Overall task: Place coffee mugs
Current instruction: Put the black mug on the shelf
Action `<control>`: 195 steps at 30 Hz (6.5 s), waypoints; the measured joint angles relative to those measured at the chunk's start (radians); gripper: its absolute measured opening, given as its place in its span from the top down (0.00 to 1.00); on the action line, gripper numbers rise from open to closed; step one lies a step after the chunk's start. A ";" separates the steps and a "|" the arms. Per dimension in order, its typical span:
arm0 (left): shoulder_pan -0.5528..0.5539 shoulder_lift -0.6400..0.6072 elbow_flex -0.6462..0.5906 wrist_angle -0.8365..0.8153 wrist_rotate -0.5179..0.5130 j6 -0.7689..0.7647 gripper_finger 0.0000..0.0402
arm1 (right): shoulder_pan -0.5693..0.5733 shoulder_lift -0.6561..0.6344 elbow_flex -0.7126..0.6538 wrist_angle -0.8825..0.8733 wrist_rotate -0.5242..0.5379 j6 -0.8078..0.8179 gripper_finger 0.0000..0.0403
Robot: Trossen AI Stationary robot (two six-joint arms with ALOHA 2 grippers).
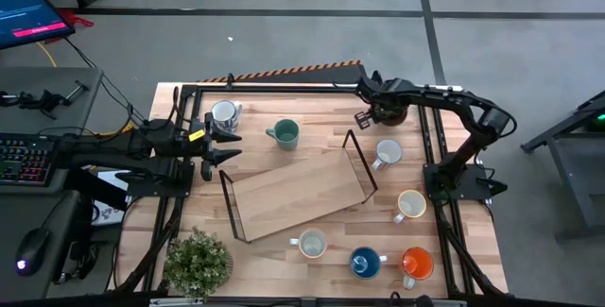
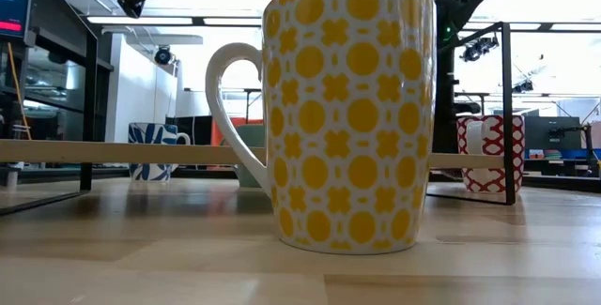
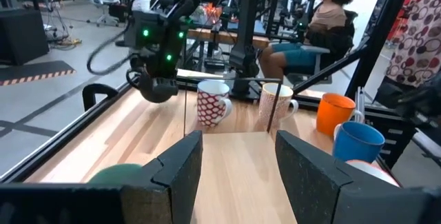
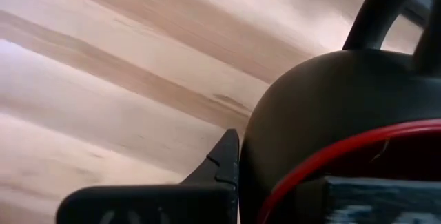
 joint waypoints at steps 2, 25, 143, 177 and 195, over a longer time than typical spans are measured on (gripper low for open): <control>0.000 -0.002 0.000 0.000 0.000 0.001 0.57 | 0.001 -0.035 0.018 0.005 -0.011 -0.019 0.99; 0.000 -0.012 0.000 -0.003 -0.030 0.074 0.57 | 0.206 -0.498 0.076 0.495 -0.299 0.018 1.00; 0.000 -0.338 0.001 -0.339 -0.014 0.028 0.57 | 0.780 0.688 1.148 -0.211 -0.228 0.312 0.85; 0.000 -0.338 0.001 -0.347 -0.014 0.028 0.57 | 0.789 0.585 1.288 -0.534 -0.003 0.276 0.94; 0.000 -0.338 0.001 -0.347 -0.014 0.028 0.57 | 0.793 0.591 1.145 -0.606 0.041 0.378 0.97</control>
